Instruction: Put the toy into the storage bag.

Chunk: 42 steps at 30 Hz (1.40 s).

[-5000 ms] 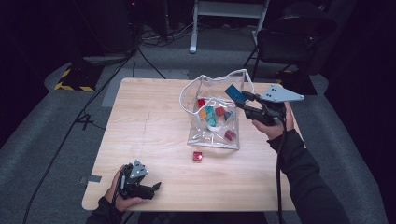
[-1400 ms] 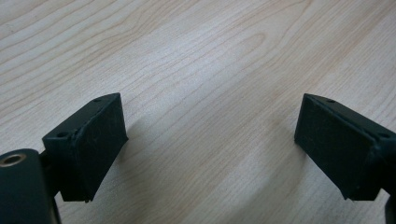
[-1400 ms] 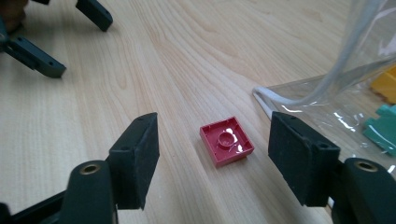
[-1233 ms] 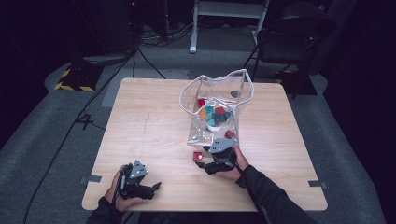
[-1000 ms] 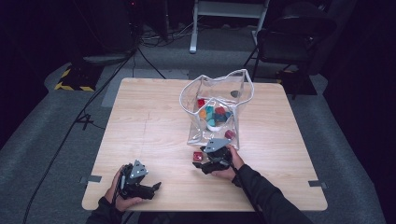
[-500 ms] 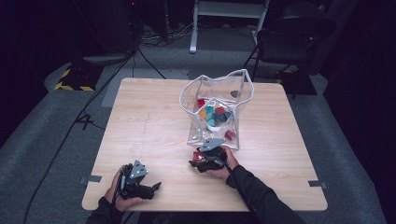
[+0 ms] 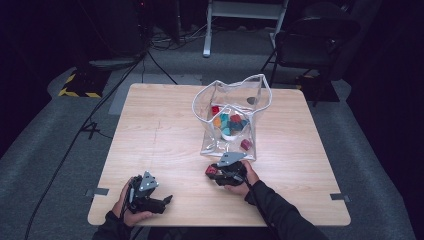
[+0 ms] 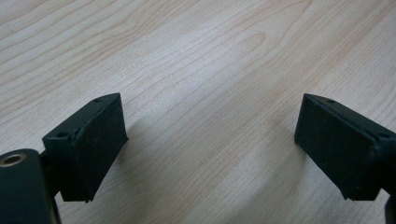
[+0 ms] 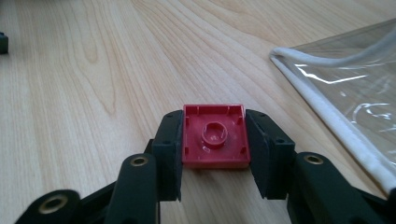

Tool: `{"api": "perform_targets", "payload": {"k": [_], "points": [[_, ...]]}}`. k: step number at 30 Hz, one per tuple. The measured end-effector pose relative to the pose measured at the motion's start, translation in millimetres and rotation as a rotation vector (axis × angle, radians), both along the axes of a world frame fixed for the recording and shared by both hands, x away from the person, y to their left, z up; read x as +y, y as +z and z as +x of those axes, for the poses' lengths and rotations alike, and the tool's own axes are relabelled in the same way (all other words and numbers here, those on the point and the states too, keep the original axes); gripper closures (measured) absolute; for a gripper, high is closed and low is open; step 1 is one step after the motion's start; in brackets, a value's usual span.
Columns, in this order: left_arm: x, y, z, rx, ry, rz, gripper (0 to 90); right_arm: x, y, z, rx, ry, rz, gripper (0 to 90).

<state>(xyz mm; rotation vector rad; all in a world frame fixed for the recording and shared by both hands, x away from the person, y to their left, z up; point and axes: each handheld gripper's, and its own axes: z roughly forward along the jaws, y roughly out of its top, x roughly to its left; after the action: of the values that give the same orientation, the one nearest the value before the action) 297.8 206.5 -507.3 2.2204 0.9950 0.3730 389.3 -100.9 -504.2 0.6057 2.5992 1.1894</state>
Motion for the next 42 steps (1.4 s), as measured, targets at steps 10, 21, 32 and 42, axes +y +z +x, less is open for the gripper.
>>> {"api": "perform_targets", "payload": {"k": [10,21,32,42], "points": [[0.0,0.0,-0.1,0.0,0.0,0.0,9.3,-41.3,25.5,-18.0,-0.069,-0.008,0.047,59.6],[-0.1,0.0,-0.1,-0.001,0.0,0.0,9.3,-92.4,51.7,-30.0,-0.102,-0.048,0.116,59.6],[0.0,0.0,0.0,0.0,0.0,0.0,9.3,-120.6,71.2,-34.6,-0.145,-0.099,0.158,59.6],[0.0,0.1,-0.1,0.0,0.001,0.001,9.3,-139.4,103.5,-34.8,-0.204,-0.149,0.195,59.6]]}}
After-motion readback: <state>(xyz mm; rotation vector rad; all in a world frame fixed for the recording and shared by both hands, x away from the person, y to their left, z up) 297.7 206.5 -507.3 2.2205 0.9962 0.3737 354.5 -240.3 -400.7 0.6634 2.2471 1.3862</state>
